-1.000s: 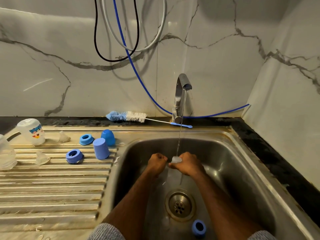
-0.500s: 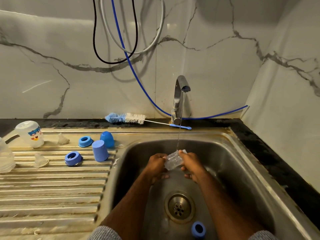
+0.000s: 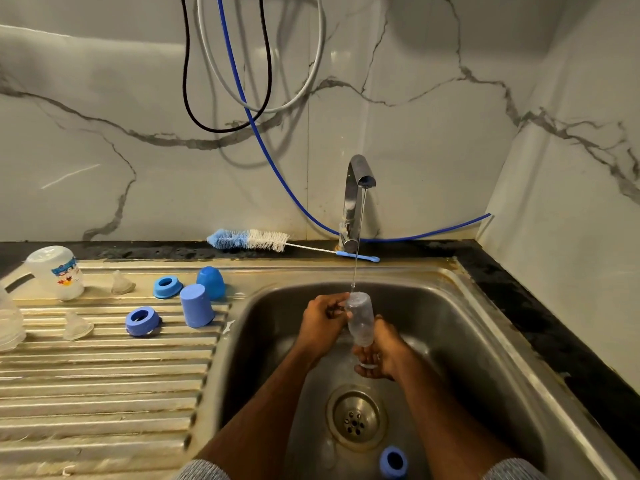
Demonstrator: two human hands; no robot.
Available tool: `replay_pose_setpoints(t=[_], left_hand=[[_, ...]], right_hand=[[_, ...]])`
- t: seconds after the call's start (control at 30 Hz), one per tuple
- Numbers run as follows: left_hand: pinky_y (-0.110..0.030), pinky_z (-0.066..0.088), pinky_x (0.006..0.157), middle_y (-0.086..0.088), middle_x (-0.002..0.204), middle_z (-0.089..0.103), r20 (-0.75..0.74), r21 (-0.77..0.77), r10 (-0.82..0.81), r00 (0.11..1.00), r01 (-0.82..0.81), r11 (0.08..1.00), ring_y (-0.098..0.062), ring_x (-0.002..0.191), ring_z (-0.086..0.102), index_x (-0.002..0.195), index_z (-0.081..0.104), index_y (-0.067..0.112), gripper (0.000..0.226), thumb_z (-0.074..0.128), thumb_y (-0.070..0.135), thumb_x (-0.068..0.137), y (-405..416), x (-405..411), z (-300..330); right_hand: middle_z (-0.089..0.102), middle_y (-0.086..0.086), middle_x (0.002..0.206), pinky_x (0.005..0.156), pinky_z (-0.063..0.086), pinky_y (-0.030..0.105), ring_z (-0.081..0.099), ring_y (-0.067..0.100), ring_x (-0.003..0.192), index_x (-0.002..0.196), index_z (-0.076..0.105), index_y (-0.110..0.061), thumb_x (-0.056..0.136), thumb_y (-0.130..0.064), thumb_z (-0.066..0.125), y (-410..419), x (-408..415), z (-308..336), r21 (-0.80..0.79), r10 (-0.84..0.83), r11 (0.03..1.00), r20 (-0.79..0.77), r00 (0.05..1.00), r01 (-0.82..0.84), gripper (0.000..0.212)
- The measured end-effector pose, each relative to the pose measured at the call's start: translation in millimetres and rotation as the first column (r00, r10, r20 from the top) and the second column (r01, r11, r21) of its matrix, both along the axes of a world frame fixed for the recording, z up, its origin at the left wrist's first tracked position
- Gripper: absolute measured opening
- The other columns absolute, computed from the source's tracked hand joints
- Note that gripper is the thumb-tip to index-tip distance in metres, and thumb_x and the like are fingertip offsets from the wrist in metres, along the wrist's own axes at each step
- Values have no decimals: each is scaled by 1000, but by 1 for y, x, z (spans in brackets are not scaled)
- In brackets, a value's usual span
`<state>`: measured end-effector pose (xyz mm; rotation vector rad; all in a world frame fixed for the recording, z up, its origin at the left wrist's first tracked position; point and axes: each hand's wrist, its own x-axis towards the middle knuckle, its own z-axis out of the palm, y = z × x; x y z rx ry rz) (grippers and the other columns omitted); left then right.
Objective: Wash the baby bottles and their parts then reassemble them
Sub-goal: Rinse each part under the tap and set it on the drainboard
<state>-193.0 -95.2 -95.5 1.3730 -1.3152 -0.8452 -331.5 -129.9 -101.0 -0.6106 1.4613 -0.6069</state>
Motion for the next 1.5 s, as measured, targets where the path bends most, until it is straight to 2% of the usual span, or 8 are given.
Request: replay_pose_setpoints(t=[0.2, 0.4, 0.57, 0.83, 0.97, 1.1, 1.2, 1.5], left_hand=[[-36, 53, 103, -5, 133, 59, 245, 86, -3, 970, -18, 996, -15, 118, 60, 150, 45, 17, 62, 69, 11, 93, 0, 1, -2], [-40, 53, 102, -9, 130, 65, 196, 151, 35, 980, -65, 986, -21, 118, 64, 148, 46, 12, 57, 67, 14, 96, 1, 0, -5], [-37, 63, 73, -6, 101, 71, 69, 168, 134, 989, -144, 975, -17, 85, 71, 103, 62, 26, 4, 61, 26, 99, 2, 4, -7], [-26, 48, 42, -14, 88, 71, -102, 379, 375, 921, -312, 871, -20, 60, 66, 101, 56, 15, 49, 60, 63, 91, 3, 12, -5], [-29, 52, 50, -12, 94, 68, -58, 463, 336, 940, -273, 843, -22, 69, 68, 110, 49, 17, 44, 56, 59, 96, 3, 12, -6], [-29, 49, 57, -14, 98, 68, -282, 564, 306, 909, -101, 820, -24, 70, 65, 111, 52, 16, 17, 49, 29, 100, 5, 12, -1], [-28, 48, 57, -18, 95, 67, -430, 544, 292, 855, -12, 839, -24, 67, 61, 115, 61, 5, 26, 45, 17, 97, 4, 11, 3], [-37, 56, 72, -21, 118, 64, -503, 443, 394, 769, -162, 882, -33, 103, 65, 122, 59, 3, 27, 56, 21, 102, -4, 14, -4]], right_hand=[[69, 16, 85, 66, 58, 38, 59, 20, 66, 105, 64, -2, 102, -62, 30, 2, 2, -3, -31, 85, 996, -77, 993, -87, 69], [67, 10, 63, 62, 55, 32, 58, 18, 59, 95, 68, -3, 102, -63, 30, 5, 2, -2, -49, 129, 989, -151, 980, -138, 71], [64, 8, 66, 62, 55, 30, 57, 17, 57, 103, 68, -6, 100, -65, 35, 3, 5, -4, -132, 141, 977, -169, 975, -164, 68], [58, 4, 72, 60, 55, 29, 58, 14, 63, 106, 62, -19, 101, -50, 50, -2, 12, 4, -379, 116, 912, -123, 986, -155, 33], [67, 9, 93, 64, 57, 32, 62, 18, 76, 106, 64, -24, 102, -41, 52, -2, 14, 4, -447, 110, 880, -139, 984, -162, 21], [68, 4, 108, 65, 55, 30, 63, 17, 84, 112, 66, -29, 102, -26, 57, 0, 14, 6, -516, 121, 843, -88, 989, -149, 13], [69, 0, 114, 67, 55, 31, 68, 22, 100, 123, 64, -29, 101, -16, 57, 2, 15, 11, -550, 162, 823, -20, 987, -146, 26], [69, 4, 109, 78, 59, 32, 68, 19, 96, 111, 65, -18, 96, 10, 48, 1, 16, 13, -573, 155, 814, 50, 987, -98, 37]])
